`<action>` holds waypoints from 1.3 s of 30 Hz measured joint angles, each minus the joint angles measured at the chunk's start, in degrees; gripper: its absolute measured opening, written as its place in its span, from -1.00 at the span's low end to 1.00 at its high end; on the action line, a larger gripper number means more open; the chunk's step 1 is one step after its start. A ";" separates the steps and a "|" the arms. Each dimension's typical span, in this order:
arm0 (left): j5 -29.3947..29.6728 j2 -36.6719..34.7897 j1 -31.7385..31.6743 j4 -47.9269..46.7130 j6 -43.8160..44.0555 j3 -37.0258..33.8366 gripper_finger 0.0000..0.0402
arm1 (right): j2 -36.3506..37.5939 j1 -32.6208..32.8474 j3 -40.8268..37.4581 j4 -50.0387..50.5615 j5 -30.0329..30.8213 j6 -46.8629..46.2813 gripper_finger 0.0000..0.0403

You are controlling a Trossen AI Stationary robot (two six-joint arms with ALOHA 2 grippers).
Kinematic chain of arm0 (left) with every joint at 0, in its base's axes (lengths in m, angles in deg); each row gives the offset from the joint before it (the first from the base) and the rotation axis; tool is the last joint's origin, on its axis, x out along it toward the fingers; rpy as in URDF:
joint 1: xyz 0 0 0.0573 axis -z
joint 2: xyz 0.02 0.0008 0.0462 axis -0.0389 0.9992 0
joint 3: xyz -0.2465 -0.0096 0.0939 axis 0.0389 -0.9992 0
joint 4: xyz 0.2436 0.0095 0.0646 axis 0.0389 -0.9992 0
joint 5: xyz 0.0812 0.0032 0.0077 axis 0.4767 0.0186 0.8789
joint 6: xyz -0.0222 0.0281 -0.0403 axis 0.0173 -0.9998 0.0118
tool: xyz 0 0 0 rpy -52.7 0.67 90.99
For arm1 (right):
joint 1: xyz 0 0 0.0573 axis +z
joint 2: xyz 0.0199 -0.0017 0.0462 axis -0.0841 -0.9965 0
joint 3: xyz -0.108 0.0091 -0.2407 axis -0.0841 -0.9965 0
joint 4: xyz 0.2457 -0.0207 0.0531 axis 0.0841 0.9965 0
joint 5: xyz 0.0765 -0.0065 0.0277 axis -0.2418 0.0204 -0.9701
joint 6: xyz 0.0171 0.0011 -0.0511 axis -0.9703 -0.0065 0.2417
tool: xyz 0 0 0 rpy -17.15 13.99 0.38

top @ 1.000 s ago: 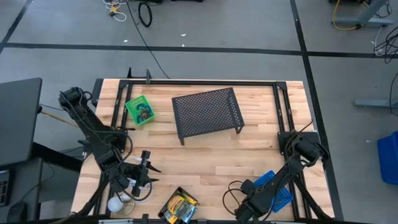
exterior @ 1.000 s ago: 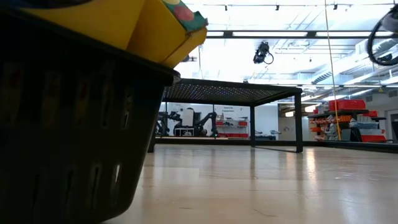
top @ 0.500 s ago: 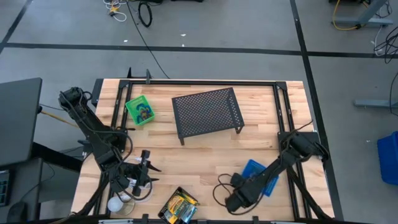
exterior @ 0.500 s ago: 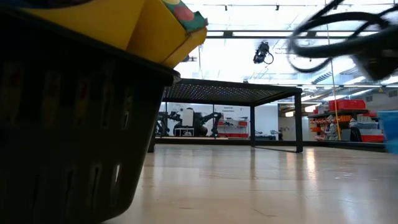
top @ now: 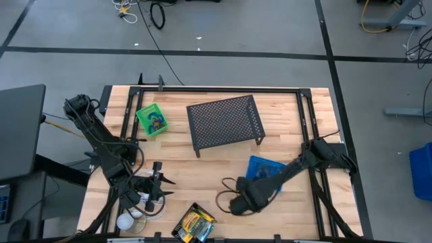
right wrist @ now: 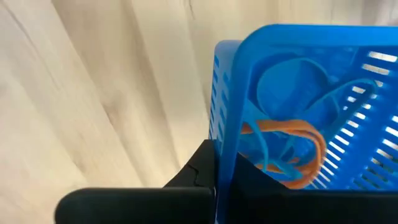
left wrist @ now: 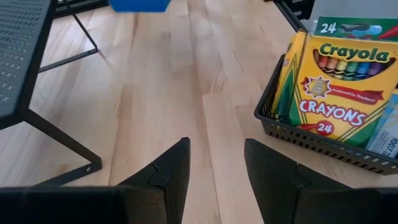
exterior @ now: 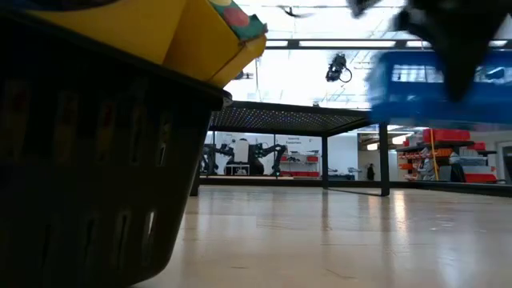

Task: Pick & Place Office Desk Supplies
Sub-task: Put the blue bin on the shelf

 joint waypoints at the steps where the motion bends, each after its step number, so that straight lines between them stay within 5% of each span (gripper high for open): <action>1: 0.20 0.00 0.00 0.00 0.00 0.00 -0.19 | 0.13 -0.94 1.19 -0.43 0.78 2.65 -0.99; 17: 6.09 0.00 0.02 0.11 0.56 0.00 -0.19 | 0.57 -17.80 12.73 -0.33 15.21 36.38 -1.00; 29: 8.18 -0.23 0.00 0.28 1.41 0.00 -0.19 | 0.57 -26.65 12.81 -0.05 9.29 63.49 -1.00; 39: 8.35 -2.98 0.00 0.26 1.08 0.00 -0.19 | 0.57 -31.51 12.81 -0.39 11.30 73.50 -1.00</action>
